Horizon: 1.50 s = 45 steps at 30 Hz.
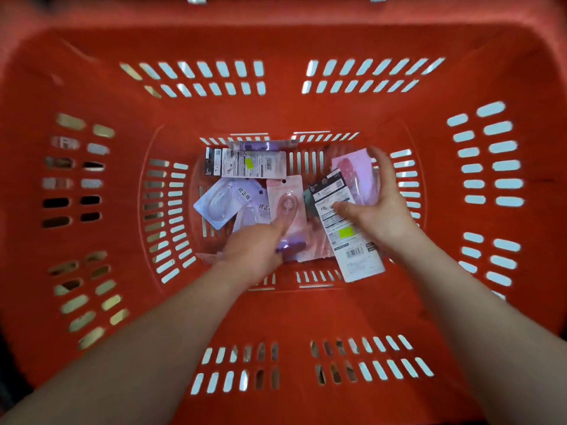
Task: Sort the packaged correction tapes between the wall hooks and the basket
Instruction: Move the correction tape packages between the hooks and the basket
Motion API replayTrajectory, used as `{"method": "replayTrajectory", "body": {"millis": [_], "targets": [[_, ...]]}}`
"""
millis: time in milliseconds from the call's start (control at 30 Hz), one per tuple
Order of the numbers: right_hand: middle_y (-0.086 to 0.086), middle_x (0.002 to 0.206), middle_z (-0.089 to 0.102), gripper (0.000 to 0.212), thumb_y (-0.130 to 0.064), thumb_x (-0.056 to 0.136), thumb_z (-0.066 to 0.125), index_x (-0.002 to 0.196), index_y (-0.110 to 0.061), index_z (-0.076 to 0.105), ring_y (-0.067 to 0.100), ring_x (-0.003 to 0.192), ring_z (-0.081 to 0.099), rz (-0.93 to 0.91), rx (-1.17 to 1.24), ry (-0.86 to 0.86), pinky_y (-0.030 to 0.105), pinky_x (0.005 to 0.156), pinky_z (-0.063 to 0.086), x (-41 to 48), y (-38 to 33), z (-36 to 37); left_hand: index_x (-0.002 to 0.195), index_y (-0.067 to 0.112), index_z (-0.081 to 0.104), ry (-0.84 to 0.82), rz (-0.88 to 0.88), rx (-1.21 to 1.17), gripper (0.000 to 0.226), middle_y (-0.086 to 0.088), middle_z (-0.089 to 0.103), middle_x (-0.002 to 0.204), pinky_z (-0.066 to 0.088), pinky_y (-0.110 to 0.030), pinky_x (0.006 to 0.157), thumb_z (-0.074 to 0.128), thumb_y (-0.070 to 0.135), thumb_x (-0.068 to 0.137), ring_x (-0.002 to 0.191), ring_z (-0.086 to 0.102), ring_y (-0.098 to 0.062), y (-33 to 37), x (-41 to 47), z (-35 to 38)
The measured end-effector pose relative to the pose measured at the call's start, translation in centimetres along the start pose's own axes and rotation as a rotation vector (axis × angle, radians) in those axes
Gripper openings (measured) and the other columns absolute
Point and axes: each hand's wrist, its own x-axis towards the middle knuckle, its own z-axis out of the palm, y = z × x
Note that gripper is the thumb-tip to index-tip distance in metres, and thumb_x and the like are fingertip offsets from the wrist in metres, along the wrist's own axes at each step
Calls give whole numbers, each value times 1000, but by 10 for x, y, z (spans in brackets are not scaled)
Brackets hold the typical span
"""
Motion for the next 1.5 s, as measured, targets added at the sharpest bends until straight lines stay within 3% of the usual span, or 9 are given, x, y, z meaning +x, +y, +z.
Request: {"method": "replayTrajectory", "body": {"millis": [100, 167, 300, 467, 600, 733, 967, 1133, 1500], "targets": [[-3, 136, 54, 98, 2, 77, 79, 146, -45, 27, 19, 101, 70, -25, 37, -31, 41, 78, 61, -24, -30, -9, 118, 23, 50, 205, -308, -887, 40, 0, 69, 93, 53, -28, 67, 72, 13, 87, 69, 66, -4, -9, -39, -46], [-12, 139, 45, 93, 3, 81, 76, 144, -47, 30, 3, 98, 69, -49, 89, -48, 24, 70, 59, -44, -57, -11, 121, 16, 56, 276, -422, -1510, 38, -7, 73, 97, 59, -33, 65, 64, -2, 89, 70, 70, -8, -3, -72, -83], [-22, 126, 53, 74, 4, 86, 70, 140, -40, 46, -19, 79, 62, -96, 129, -84, 12, 65, 54, -93, -126, -5, 116, 4, 63, 174, -323, -1902, 31, -15, 73, 104, 62, -35, 67, 58, -2, 87, 83, 72, -22, 33, -141, -143], [-37, 116, 53, 64, 3, 89, 57, 135, -41, 51, -13, 65, 55, -159, 118, -62, 2, 60, 43, -162, -215, -7, 123, 5, 60, 267, -317, -1994, 32, -16, 71, 115, 56, -49, 90, 53, -3, 92, 99, 69, -28, 80, -216, -193], [-33, 128, 53, 51, -3, 97, 52, 140, -30, 51, -29, 107, 46, -249, 139, -107, -4, 86, 35, -217, -276, -20, 124, 11, 61, 371, -217, -1980, 44, -12, 73, 113, 58, -37, 79, 73, 9, 83, 102, 71, -28, 113, -278, -242], [-41, 117, 58, 32, -34, 100, 49, 131, -44, 54, -21, 114, 52, -268, 243, -227, 4, 87, 43, -273, -327, -40, 108, 2, 70, 490, -220, -2035, 36, -18, 74, 103, 58, -30, 69, 72, 9, 72, 86, 73, -26, 142, -335, -287], [-20, 144, 50, 57, -24, 93, 68, 131, -60, 46, 3, 133, 47, -424, 45, -411, 37, 110, 43, -355, -397, -114, 114, 2, 64, 857, -237, -2090, 41, -12, 75, 100, 59, -36, 70, 63, 14, 75, 81, 72, -21, 205, -446, -338], [-19, 119, 66, 35, -11, 96, 61, 106, -42, 70, -4, 84, 61, -591, -58, -568, 9, 76, 47, -421, -446, -149, 106, 4, 67, 1137, -177, -2038, 33, -12, 75, 96, 59, -33, 69, 64, 16, 76, 80, 71, -22, 252, -539, -362], [-17, 83, 73, 16, -26, 96, 62, 85, -27, 73, -9, 79, 62, -844, -101, -914, 7, 73, 44, -600, -489, -105, 88, 26, 75, 1730, -585, -1462, 24, -8, 75, 91, 56, -59, 80, 76, 43, 70, 88, 72, -34, 308, -698, -366]]}}
